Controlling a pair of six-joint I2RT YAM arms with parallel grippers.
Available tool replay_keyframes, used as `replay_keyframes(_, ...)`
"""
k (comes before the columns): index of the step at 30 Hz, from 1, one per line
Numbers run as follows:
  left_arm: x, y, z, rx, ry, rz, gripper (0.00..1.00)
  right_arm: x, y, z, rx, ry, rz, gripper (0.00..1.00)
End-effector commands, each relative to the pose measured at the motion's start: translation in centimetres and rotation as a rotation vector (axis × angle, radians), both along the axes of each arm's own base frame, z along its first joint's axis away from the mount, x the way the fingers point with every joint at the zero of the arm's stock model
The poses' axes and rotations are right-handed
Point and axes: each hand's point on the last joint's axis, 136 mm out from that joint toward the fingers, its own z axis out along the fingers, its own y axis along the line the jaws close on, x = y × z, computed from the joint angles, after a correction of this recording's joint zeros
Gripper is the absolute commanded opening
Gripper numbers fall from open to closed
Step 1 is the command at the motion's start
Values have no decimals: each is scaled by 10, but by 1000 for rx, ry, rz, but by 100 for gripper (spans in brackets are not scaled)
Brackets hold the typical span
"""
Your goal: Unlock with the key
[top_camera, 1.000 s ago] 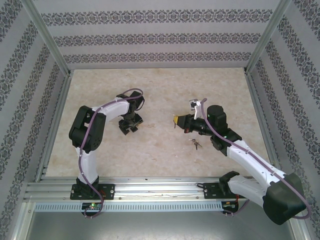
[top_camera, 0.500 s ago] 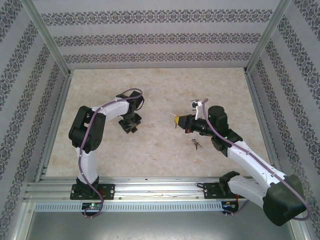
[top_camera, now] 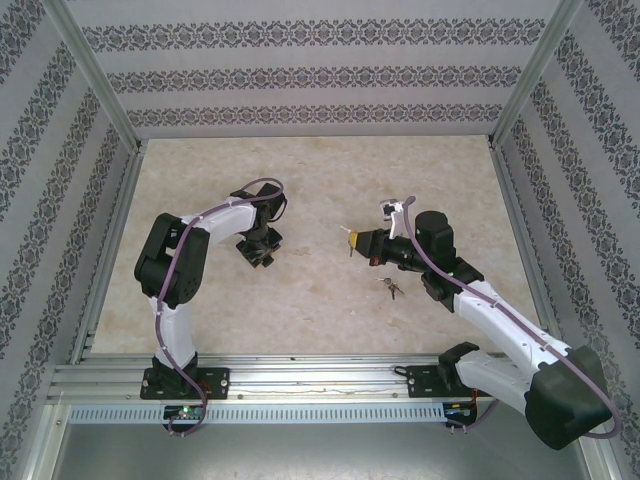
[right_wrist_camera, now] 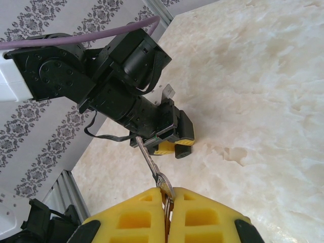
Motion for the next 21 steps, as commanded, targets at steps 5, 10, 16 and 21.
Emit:
replay_keyframes(5, 5, -28, -29, -141, -68, 31, 43, 2, 2, 5, 22, -13, 5, 0)
replay_keyframes(10, 2, -32, -27, -160, -71, 33, 43, 2, 3, 5, 23, -14, 11, 0)
replay_keyframes(16, 0, -41, -26, -174, -38, 26, 46, 1, 2, 4, 25, -13, 10, 0)
replay_keyframes(21, -2, -38, -23, -135, -26, 18, 49, 0, 0, 2, 22, -14, 4, 0)
